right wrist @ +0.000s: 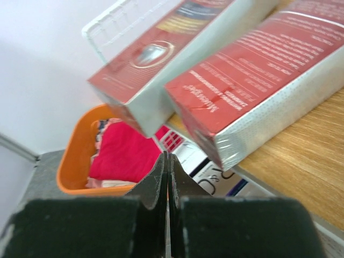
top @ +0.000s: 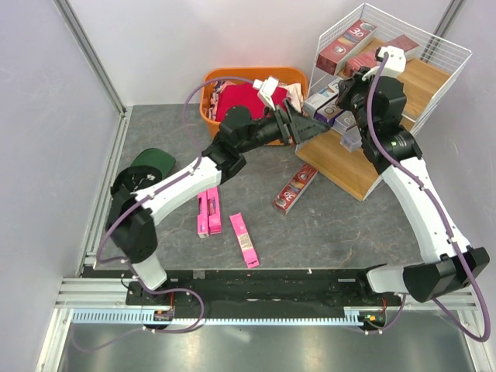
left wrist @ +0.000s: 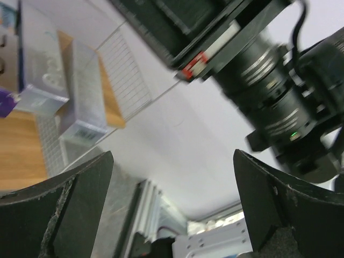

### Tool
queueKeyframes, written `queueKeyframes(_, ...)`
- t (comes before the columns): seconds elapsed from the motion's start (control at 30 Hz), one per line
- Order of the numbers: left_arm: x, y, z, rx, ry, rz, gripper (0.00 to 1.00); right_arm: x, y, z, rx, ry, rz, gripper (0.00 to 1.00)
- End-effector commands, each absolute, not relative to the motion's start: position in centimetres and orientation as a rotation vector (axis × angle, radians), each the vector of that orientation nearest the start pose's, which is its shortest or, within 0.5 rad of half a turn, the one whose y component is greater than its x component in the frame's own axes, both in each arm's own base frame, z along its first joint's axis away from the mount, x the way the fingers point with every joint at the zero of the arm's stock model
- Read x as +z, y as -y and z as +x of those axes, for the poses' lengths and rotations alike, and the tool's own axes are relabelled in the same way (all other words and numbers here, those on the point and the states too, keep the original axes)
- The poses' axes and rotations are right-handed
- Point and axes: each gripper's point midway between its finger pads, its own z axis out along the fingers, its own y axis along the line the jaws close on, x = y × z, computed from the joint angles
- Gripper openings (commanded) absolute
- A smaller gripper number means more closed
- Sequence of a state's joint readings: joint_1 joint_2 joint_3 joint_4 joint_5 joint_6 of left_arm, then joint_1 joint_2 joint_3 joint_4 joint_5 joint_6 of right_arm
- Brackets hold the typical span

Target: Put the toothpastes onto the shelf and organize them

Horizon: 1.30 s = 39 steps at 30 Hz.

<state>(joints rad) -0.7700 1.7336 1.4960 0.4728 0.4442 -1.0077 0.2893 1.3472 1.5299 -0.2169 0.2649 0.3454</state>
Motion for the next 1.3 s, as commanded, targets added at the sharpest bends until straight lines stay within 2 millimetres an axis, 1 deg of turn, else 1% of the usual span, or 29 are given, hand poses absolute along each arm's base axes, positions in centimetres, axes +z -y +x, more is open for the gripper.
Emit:
queueKeyframes(0.0, 35.3, 42.7, 30.6, -1.384, -1.731, 0.406, 1.0, 45.6, -10.8, 40.8, 0.412, -1.529, 0.19, 0.0)
queueKeyframes(0.03, 32.9, 42.3, 30.6, -1.296, -1.8, 0.439, 1.0, 45.6, -10.9, 40.6, 0.42, -1.532, 0.184, 0.0)
queueKeyframes(0.07, 31.0, 41.6, 31.3, -1.212, -1.85, 0.412, 1.0, 45.4, -11.3, 40.5, 0.437, -1.539, 0.17, 0.0)
queueKeyframes(0.13, 28.5, 40.8, 31.8, -1.092, -1.9, 0.43, 1.0, 45.7, -11.6, 40.1, 0.456, -1.534, 0.157, 0.0)
queueKeyframes(0.17, 26.0, 39.9, 32.1, -0.998, -1.973, 0.411, 1.0, 45.8, -12.0, 39.9, 0.476, -1.536, 0.139, 0.0)
queueKeyframes(0.2, 25.1, 39.8, 32.0, -0.956, -1.995, 0.421, 1.0, 46.2, -12.1, 39.6, 0.489, -1.529, 0.131, 0.0)
queueKeyframes(0.27, 21.8, 39.1, 32.4, -0.818, -2.073, 0.439, 1.0, 46.5, -12.5, 39.2, 0.513, -1.53, 0.114, 0.0)
queueKeyframes(0.33, 19.6, 39.1, 32.2, -0.713, -2.114, 0.47, 1.0, 47.1, -13.0, 38.5, 0.55, -1.519, 0.089, 0.0)
queueKeyframes(0.37, 18.0, 39.0, 32.8, -0.638, -2.142, 0.465, 1.0, 47.2, -13.1, 38.3, 0.557, -1.518, 0.091, 0.0)
queueKeyframes(0.4, 16.7, 39.1, 32.4, -0.597, -2.177, 0.49, 1.0, 47.3, -13.6, 37.8, 0.588, -1.516, 0.066, 0.0)
queueKeyframes(0.43, 15.6, 39.2, 32.4, -0.564, -2.195, 0.505, 1.0, 47.5, -13.7, 37.6, 0.599, -1.513, 0.063, 0.0)
queueKeyframes(0.47, 13.9, 39.4, 32.7, -0.524, -2.226, 0.513, 1.0, 47.7, -13.8, 37.4, 0.609, -1.509, 0.058, 0.0)
queueKeyframes(0.5, 13.0, 39.5, 32.5, -0.503, -2.244, 0.526, 1.0, 47.8, -13.9, 37.2, 0.621, -1.508, 0.052, 0.0)
queueKeyframes(0.57, 11.7, 39.8, 32.7, -0.474, -2.264, 0.534, 1.0, 48.0, -14.0, 36.8, 0.631, -1.501, 0.045, 0.0)
queueKeyframes(0.6, 10.5, 39.9, 32.6, -0.458, -2.285, 0.547, 1.0, 48.1, -14.0, 36.6, 0.634, -1.5, 0.044, 0.0)
queueKeyframes(0.63, 9.8, 40.0, 32.6, -0.448, -2.297, 0.551, 1.0, 48.2, -14.1, 36.4, 0.64, -1.497, 0.037, 0.0)
queueKeyframes(0.67, 9.5, 40.3, 32.6, -0.452, -2.3, 0.56, 1.0, 48.2, -14.2, 36.2, 0.645, -1.5, 0.034, 0.0)
queueKeyframes(0.7, 8.1, 40.3, 32.5, -0.434, -2.323, 0.571, 1.0, 48.3, -14.1, 36.0, 0.648, -1.495, 0.034, 0.0)
queueKeyframes(0.77, 7.3, 40.5, 32.5, -0.424, -2.335, 0.578, 1.0, 48.3, -14.3, 35.8, 0.658, -1.498, 0.027, 0.0)
queueKeyframes(0.8, 6.3, 40.4, 32.4, -0.406, -2.352, 0.584, 1.0, 48.3, -14.2, 35.6, 0.659, -1.497, 0.026, 0.0)
queueKeyframes(0.83, 5.8, 40.3, 32.5, -0.394, -2.357, 0.582, 1.0, 48.4, -14.3, 35.5, 0.665, -1.496, 0.024, 0.01)
queueKeyframes(0.93, 4.3, 40.2, 32.3, -0.357, -2.376, 0.59, 0.96, 48.3, -14.4, 35.3, 0.673, -1.497, 0.023, 0.01)
queueKeyframes(1.0, 3.8, 40.3, 32.0, -0.337, -2.374, 0.604, 0.93, 48.3, -14.4, 35.3, 0.674, -1.498, 0.024, 0.01)
queueKeyframes(1.03, 3.0, 40.1, 31.9, -0.317, -2.38, 0.613, 0.9, 48.2, -14.4, 35.3, 0.675, -1.5, 0.025, 0.01)
queueKeyframes(1.07, 2.9, 40.2, 32.0, -0.317, -2.368, 0.62, 0.83, 48.3, -14.4, 35.2, 0.676, -1.497, 0.025, 0.02)
queueKeyframes(1.13, 2.2, 40.1, 31.7, -0.309, -2.368, 0.629, 0.75, 48.2, -14.3, 35.3, 0.674, -1.501, 0.029, 0.02)
queueKeyframes(1.17, 2.2, 40.3, 31.6, -0.316, -2.363, 0.631, 0.68, 48.2, -14.3, 35.2, 0.672, -1.501, 0.032, 0.02)
queueKeyframes(1.23, 2.0, 40.1, 31.5, -0.315, -2.364, 0.627, 0.65, 48.3, -14.1, 35.2, 0.664, -1.5, 0.036, 0.03)
queueKeyframes(1.27, 2.7, 40.2, 31.4, -0.326, -2.346, 0.62, 0.61, 48.4, -14.1, 35.1, 0.665, -1.499, 0.034, 0.03)
